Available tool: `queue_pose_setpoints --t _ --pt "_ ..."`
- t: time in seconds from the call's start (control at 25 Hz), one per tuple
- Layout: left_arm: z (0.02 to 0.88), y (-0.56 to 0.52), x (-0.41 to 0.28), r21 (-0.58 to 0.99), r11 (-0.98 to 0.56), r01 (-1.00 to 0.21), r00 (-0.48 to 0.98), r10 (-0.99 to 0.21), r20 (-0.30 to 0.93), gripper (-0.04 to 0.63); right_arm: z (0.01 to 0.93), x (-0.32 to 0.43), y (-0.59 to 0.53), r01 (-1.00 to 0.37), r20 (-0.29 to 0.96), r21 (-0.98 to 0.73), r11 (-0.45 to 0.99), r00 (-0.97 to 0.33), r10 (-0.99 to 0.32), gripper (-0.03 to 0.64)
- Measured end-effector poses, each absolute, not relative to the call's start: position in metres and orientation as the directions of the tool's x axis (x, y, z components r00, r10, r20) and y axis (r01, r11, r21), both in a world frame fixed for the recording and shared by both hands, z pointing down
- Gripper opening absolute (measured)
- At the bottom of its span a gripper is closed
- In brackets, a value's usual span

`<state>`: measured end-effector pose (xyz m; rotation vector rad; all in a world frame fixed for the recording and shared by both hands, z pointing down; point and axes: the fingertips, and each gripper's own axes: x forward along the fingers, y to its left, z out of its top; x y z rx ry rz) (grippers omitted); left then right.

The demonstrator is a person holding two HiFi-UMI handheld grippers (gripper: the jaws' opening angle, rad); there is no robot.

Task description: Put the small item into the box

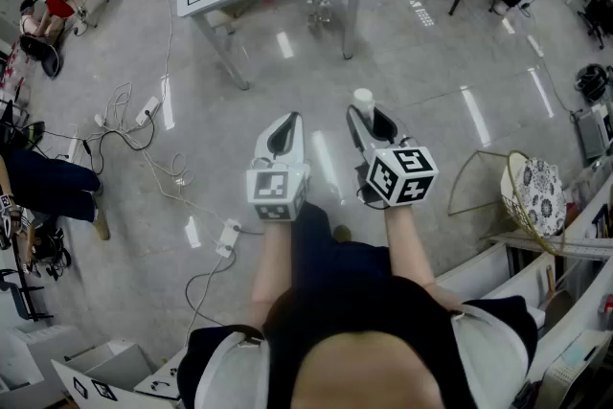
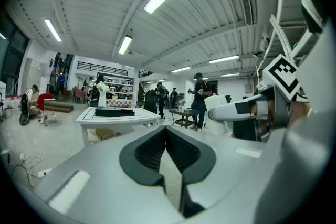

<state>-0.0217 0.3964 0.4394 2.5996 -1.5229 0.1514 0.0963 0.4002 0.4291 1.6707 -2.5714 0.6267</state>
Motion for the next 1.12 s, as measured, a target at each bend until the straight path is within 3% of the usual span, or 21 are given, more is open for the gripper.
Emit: queue_pose_setpoints --t 0.64,1.12 --pt "0.428 0.45 -0.001 0.052 -0.492 -0.869 0.494 -0.857 0.148 0.009 0.411 0.115 0.448 -0.864 0.181 -0.343 0.367 -0.445 -0.877 0.129" --pt "0.431 0.431 -0.013 0.053 -0.486 -0.872 0.489 -0.86 0.146 0.009 0.411 0.102 0.431 -0.858 0.182 -0.353 0.373 -0.454 -0.872 0.129"
